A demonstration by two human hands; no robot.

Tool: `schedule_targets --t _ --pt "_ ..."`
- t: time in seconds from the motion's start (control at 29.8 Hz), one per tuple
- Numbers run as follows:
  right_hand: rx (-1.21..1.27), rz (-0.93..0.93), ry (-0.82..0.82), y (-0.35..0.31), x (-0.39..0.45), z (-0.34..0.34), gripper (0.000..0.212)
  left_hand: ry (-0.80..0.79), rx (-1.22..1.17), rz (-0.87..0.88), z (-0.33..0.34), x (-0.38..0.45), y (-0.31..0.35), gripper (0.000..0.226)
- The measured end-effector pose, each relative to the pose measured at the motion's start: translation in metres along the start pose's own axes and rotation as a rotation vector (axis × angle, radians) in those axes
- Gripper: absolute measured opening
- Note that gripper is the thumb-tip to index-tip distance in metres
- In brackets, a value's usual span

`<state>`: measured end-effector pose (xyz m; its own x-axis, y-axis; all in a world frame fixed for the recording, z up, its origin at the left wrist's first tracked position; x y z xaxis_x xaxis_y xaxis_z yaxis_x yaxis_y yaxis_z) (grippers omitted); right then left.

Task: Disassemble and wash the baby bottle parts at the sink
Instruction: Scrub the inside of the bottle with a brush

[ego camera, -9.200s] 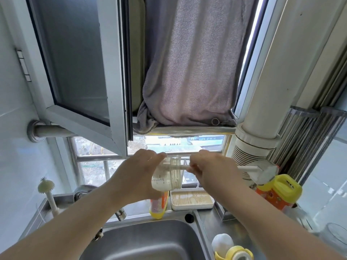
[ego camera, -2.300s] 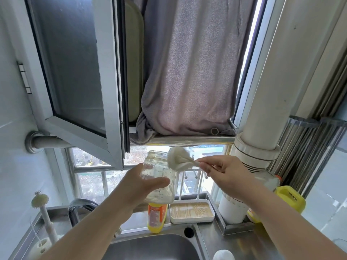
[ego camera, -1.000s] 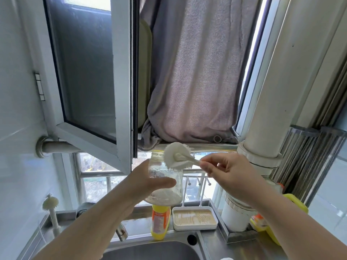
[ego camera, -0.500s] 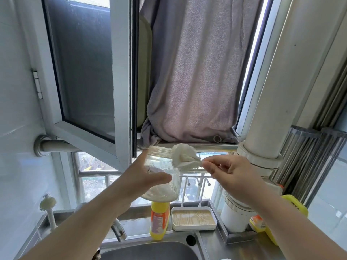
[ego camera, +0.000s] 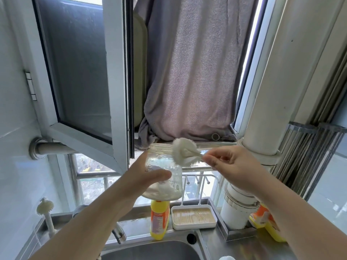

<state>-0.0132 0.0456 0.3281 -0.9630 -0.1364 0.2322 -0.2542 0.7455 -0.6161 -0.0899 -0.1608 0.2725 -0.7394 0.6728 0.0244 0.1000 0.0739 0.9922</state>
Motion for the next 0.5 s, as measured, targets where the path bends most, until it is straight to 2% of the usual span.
schedule_targets --t 0.07,0.17,0.24,0.34,0.44,0.5 --pt "-0.004 0.006 -0.010 0.003 -0.004 0.000 0.025 -0.020 -0.003 -0.009 0.002 0.003 0.000 0.102" --pt "0.028 -0.045 -0.042 -0.005 -0.005 0.005 0.026 -0.066 0.012 0.006 0.016 0.007 0.002 0.092" --pt "0.023 -0.019 -0.017 0.000 -0.007 -0.002 0.028 -0.058 -0.013 0.009 0.014 0.007 0.002 0.098" --pt "0.002 0.035 0.030 0.009 -0.011 -0.010 0.020 -0.043 -0.048 0.017 0.011 0.009 0.002 0.094" --pt "0.032 -0.018 -0.024 -0.001 -0.010 -0.002 0.032 -0.084 -0.035 0.014 0.020 0.011 0.004 0.088" --pt "0.046 0.019 -0.027 0.002 -0.011 -0.007 0.031 -0.100 -0.065 0.019 0.019 0.010 0.004 0.088"
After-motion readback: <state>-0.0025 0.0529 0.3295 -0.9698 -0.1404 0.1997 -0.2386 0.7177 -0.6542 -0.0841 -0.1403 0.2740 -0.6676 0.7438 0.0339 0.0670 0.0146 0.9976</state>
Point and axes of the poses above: each hand's wrist, its own x-axis towards the middle knuckle, its own z-axis out of the palm, y = z × x, the point moved 2 cm from there along x, towards the middle knuckle, and after that the axes turned 13 degrees about -y, right-handed, at the moved point
